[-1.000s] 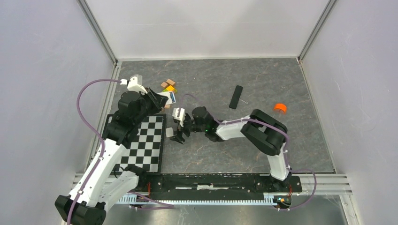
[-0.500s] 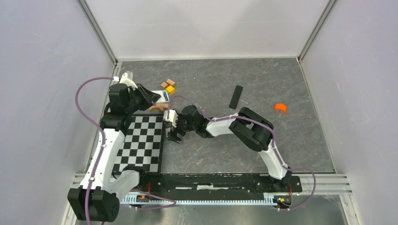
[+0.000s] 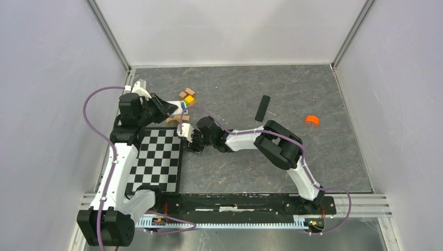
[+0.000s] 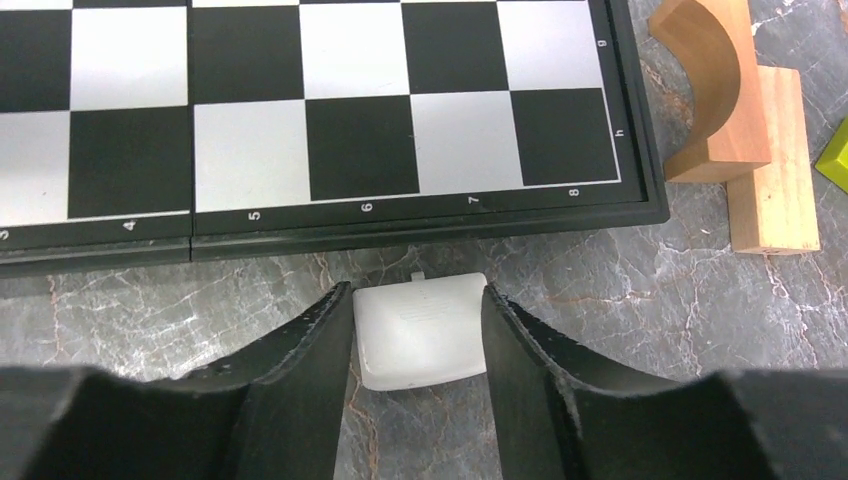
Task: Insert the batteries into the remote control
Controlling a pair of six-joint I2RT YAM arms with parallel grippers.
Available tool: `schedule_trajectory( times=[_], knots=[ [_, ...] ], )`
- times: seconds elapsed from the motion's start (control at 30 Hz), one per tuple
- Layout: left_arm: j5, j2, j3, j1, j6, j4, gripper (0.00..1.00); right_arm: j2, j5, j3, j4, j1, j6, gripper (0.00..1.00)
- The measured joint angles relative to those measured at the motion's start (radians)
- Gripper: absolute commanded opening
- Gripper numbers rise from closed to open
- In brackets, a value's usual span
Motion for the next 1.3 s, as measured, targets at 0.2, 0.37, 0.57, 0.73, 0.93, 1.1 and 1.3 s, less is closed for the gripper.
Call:
schedule_trajectory(
  times=[0.2, 0.37, 0.57, 0.73, 0.93, 1.1, 1.3],
  knots=[
    [0.005, 0.000, 0.000, 0.000, 0.001, -0.001, 0.02, -0.063, -0.015, -0.080, -0.021, -0.010, -0.019, 0.49],
    [-0.013, 0.000, 0.000, 0.000, 0.015, -0.005, 0.02, -0.202, -0.014, -0.259, -0.039, -0.040, -0.036, 0.51],
    [-0.020, 0.000, 0.000, 0.001, 0.025, -0.008, 0.02, -0.380, 0.005, -0.468, -0.065, -0.088, -0.037, 0.63],
    [0.050, 0.006, -0.008, 0.000, 0.032, 0.003, 0.02, -0.550, 0.027, -0.656, -0.055, -0.124, 0.027, 0.79],
    [0.192, 0.081, -0.008, -0.043, 0.064, 0.033, 0.02, -0.676, 0.066, -0.697, -0.090, -0.134, 0.107, 0.98],
    [0.262, 0.125, -0.008, -0.079, 0.096, 0.029, 0.02, -0.750, 0.089, -0.681, -0.138, -0.171, 0.077, 0.98],
    [0.302, 0.132, -0.008, -0.085, 0.131, 0.014, 0.02, -0.726, 0.069, -0.647, -0.293, -0.212, -0.098, 0.97]
  ],
)
